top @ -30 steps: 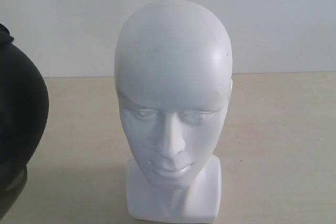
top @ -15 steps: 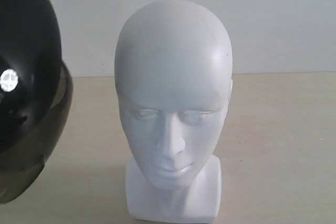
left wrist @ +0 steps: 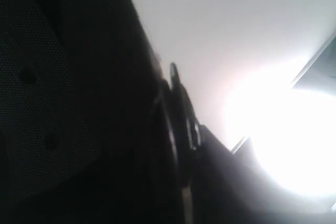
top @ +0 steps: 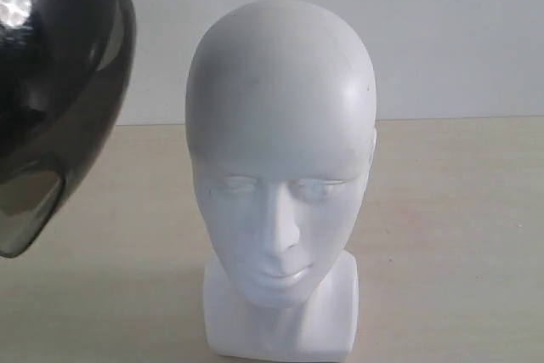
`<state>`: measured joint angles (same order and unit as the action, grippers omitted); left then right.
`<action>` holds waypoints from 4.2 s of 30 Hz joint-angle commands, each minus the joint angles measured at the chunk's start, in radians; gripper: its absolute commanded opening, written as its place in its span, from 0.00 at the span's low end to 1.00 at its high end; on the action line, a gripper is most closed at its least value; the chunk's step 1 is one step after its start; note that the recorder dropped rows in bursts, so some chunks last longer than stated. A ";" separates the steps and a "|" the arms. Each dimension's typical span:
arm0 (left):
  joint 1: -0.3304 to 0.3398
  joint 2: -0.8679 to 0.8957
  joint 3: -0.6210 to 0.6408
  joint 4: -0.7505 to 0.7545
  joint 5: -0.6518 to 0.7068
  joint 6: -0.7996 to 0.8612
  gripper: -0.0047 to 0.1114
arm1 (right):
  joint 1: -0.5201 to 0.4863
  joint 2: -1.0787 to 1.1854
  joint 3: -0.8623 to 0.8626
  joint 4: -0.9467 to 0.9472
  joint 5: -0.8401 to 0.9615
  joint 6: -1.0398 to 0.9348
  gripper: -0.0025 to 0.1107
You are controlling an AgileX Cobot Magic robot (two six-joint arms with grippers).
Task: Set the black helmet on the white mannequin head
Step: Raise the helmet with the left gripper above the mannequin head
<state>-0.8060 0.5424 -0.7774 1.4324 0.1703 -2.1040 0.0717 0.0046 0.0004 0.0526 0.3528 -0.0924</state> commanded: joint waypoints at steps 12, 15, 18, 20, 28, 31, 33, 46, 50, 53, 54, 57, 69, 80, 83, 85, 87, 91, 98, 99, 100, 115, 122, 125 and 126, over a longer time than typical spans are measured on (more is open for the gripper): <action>-0.006 -0.024 -0.035 -0.251 -0.083 0.468 0.08 | -0.002 -0.005 0.000 -0.004 -0.006 0.004 0.02; -0.006 -0.022 -0.035 -0.555 0.003 0.846 0.08 | -0.002 -0.005 0.000 -0.004 -0.006 0.004 0.02; -0.006 -0.024 -0.039 -0.834 -0.005 1.166 0.08 | -0.002 -0.005 0.000 -0.004 -0.006 0.004 0.02; -0.006 -0.031 -0.045 -1.006 -0.047 1.339 0.08 | -0.002 -0.005 0.000 -0.004 -0.006 0.004 0.02; -0.002 -0.041 -0.049 -1.756 -0.153 2.081 0.08 | -0.002 -0.005 0.000 -0.004 -0.006 0.004 0.02; -0.002 -0.045 -0.049 -1.809 -0.211 2.104 0.08 | -0.002 -0.005 0.000 -0.004 -0.006 0.004 0.02; -0.002 -0.045 -0.049 -1.839 -0.250 2.085 0.08 | -0.002 -0.005 0.000 -0.004 -0.006 0.004 0.02; -0.009 -0.012 -0.287 -1.835 -0.276 1.849 0.08 | -0.002 -0.005 0.000 -0.004 -0.006 0.004 0.02; -0.009 0.107 -0.448 -1.835 -0.276 1.798 0.08 | -0.002 -0.005 0.000 -0.004 -0.006 0.004 0.02; -0.009 0.204 -0.577 -1.832 -0.266 1.774 0.08 | -0.002 -0.005 0.000 -0.004 -0.006 0.004 0.02; -0.009 0.234 -0.616 -1.832 -0.254 1.766 0.08 | -0.002 -0.005 0.000 -0.004 -0.006 0.004 0.02; -0.009 0.291 -0.692 -1.834 -0.183 1.753 0.08 | -0.002 -0.005 0.000 -0.004 -0.006 0.004 0.02; -0.009 0.454 -0.860 -1.839 -0.077 1.896 0.08 | -0.002 -0.005 0.000 -0.004 -0.012 0.004 0.02; -0.009 0.523 -0.884 -1.841 -0.048 1.935 0.08 | -0.002 -0.005 0.000 -0.004 -0.012 0.004 0.02; -0.009 0.523 -0.884 -1.834 -0.054 1.936 0.08 | -0.002 -0.005 0.000 -0.004 -0.012 0.004 0.02; -0.009 0.523 -0.884 -1.756 -0.056 1.847 0.08 | -0.002 -0.005 0.000 -0.004 -0.012 0.004 0.02; -0.009 0.529 -0.884 -1.528 -0.067 1.600 0.08 | -0.002 -0.005 0.000 -0.004 -0.012 0.004 0.02; -0.009 0.531 -0.875 -0.876 -0.187 0.912 0.08 | -0.002 -0.005 0.000 -0.004 -0.012 0.004 0.02; 0.018 0.578 -0.884 -0.169 -0.448 0.078 0.08 | -0.002 -0.005 0.000 -0.004 -0.012 0.004 0.02; 0.018 0.588 -0.884 -0.137 -0.462 0.022 0.08 | -0.002 -0.005 0.000 -0.004 -0.012 0.004 0.02; 0.018 0.596 -0.884 -0.114 -0.471 0.002 0.08 | -0.002 -0.005 0.000 -0.004 -0.012 0.004 0.02; 0.171 0.737 -0.884 -0.573 -0.923 0.142 0.08 | -0.002 -0.005 0.000 -0.004 -0.012 0.004 0.02; 0.312 0.769 -0.873 -0.633 -1.125 0.063 0.08 | -0.002 -0.005 0.000 -0.004 -0.012 0.004 0.02; 0.368 0.793 -0.834 -0.687 -1.217 0.023 0.08 | -0.002 -0.005 0.000 -0.004 -0.012 0.004 0.02; 0.382 0.807 -0.813 -0.711 -1.257 0.016 0.08 | -0.002 -0.005 0.000 -0.004 -0.012 0.004 0.02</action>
<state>-0.4573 1.3381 -1.6134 0.8272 -0.9575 -2.0685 0.0717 0.0046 0.0004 0.0526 0.3528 -0.0924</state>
